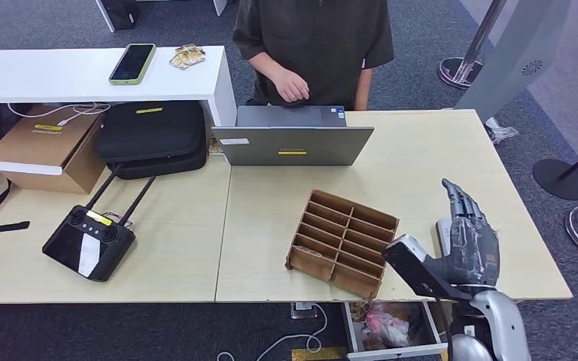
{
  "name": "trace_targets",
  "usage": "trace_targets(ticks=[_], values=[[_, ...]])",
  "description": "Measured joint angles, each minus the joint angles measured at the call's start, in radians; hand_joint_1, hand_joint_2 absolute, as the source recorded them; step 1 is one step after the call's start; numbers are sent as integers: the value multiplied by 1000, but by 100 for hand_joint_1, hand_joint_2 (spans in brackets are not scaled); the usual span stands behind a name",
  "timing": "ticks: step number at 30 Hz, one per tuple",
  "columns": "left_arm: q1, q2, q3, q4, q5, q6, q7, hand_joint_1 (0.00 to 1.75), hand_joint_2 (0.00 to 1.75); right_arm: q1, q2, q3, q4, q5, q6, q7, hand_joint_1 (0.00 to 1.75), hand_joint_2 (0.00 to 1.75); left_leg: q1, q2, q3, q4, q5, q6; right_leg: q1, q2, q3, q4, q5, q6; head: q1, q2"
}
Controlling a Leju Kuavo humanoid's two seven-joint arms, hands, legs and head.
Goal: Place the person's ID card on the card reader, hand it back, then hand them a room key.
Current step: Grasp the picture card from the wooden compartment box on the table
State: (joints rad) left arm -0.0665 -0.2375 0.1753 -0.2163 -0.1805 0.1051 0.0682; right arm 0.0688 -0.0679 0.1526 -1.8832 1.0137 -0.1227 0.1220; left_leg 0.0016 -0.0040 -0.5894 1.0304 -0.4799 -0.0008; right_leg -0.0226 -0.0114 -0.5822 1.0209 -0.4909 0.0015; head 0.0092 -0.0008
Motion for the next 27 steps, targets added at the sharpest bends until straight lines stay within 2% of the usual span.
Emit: trace_targets(ticks=[10, 17, 27], values=[[0, 1, 0, 0, 3, -3, 1, 0, 0, -14, 0, 22, 33, -34, 112, 68, 0, 175, 0, 0, 0, 0, 0, 0, 0, 0, 0, 0, 0, 0, 0, 0], [0, 1, 0, 0, 0, -2, 2, 0, 0, 0, -2, 23, 31, -33, 130, 97, 0, 175, 0, 0, 0, 0, 0, 0, 0, 0, 0, 0, 0, 0, 0, 0], [0, 2, 0, 0, 2, -3, -2, 0, 0, 73, -23, 61, -16, -1, 118, 135, 0, 175, 0, 0, 0, 0, 0, 0, 0, 0, 0, 0, 0, 0, 0, 0]])
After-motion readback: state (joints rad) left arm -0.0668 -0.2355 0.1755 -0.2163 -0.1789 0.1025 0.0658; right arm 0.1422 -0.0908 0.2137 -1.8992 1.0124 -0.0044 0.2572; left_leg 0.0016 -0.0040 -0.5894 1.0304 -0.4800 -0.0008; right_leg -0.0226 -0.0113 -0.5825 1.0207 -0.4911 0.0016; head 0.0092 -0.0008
